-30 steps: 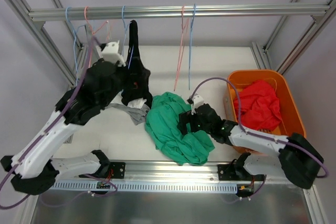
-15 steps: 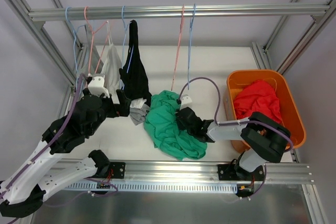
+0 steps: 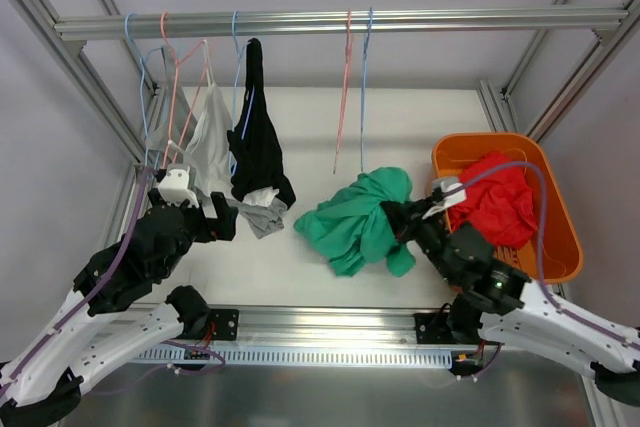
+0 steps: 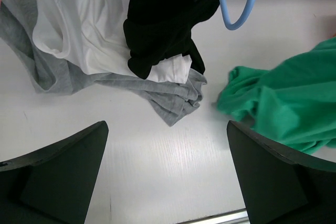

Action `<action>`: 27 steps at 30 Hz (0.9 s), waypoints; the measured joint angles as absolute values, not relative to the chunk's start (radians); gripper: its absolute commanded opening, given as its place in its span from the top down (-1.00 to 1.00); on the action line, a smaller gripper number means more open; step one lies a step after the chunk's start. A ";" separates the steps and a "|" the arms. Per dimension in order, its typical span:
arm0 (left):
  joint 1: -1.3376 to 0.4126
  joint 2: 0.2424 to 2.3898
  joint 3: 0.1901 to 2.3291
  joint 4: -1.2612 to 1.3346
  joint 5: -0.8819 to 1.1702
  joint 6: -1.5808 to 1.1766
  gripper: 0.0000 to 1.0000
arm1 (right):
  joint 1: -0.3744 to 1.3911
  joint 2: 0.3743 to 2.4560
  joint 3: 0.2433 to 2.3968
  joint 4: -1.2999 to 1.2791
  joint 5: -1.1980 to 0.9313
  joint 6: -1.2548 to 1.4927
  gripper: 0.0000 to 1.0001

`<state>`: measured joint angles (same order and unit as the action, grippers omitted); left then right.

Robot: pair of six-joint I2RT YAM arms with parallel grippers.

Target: Remove the tank top from the hanger

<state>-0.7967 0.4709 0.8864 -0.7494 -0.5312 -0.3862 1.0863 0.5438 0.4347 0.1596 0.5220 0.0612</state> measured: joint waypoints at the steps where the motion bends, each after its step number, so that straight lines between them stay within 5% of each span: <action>1: -0.797 0.471 0.886 -0.748 -0.533 -0.386 -0.97 | 1.086 0.506 0.488 0.098 0.535 0.036 0.99; 18: -0.797 0.405 0.868 -0.748 -0.539 -0.389 -0.97 | 1.084 0.778 1.658 -0.426 0.804 -0.535 1.00; 24: -0.797 0.376 0.868 -0.747 -0.552 -0.400 -0.97 | 1.043 0.830 1.693 -0.426 0.970 -0.721 0.99; 27: -0.797 0.376 0.868 -0.747 -0.553 -0.402 -0.97 | 0.885 0.832 1.587 -0.439 0.978 -0.724 0.99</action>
<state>-0.7967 0.3759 0.8677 -0.7471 -0.5533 -0.4015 0.8848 0.8322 1.5871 -0.4393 0.9783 -0.7238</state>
